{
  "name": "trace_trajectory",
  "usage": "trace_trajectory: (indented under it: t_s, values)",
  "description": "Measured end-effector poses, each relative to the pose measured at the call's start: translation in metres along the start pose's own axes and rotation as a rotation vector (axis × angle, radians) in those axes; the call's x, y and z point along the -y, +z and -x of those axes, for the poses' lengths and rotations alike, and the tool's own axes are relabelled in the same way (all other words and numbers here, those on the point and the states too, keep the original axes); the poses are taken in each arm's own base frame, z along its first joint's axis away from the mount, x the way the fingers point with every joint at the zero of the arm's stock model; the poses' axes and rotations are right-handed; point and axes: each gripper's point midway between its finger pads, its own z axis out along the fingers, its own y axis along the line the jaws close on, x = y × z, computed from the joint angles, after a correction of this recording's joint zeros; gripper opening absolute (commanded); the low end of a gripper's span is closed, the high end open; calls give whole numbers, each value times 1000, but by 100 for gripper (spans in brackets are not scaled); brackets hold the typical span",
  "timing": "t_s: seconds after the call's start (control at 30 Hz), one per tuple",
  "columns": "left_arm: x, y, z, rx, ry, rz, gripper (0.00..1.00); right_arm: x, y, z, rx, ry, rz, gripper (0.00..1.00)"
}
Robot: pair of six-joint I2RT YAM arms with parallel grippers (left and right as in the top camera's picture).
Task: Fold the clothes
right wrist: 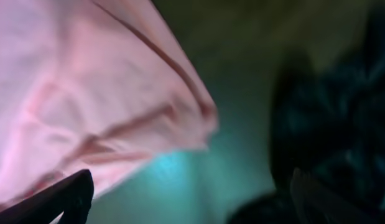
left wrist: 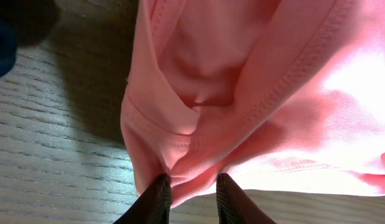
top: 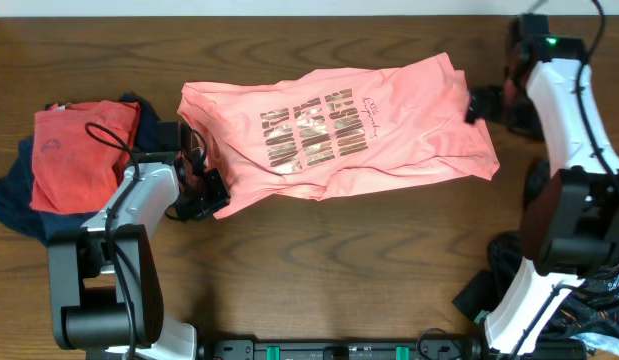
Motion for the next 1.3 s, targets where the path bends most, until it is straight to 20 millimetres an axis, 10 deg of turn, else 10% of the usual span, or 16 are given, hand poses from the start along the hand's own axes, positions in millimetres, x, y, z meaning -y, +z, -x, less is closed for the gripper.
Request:
trace_trajectory:
  t_s: [0.2, 0.47, 0.67, 0.83, 1.0, 1.3]
  values:
    - [-1, 0, -6, -26, -7, 4, 52, 24, 27, -26, -142, 90, 42, 99]
    - [-2, 2, -9, -32, -9, 4, 52, 4, 71, -60, -239, 93, 151, 95]
    - [-4, 2, -13, -48, -16, 10, 22, -3, 99, -66, -214, 96, 185, 88]
    - [-5, 2, -14, -52, -16, 11, 6, -5, 102, -51, -134, 103, 198, 58]
    - [-5, 3, -15, -53, -13, 12, 6, -9, 103, -40, -88, 105, 217, 1]
    - [-9, 2, -26, -97, -11, 26, 6, -6, 100, -54, -152, 116, 217, 1]
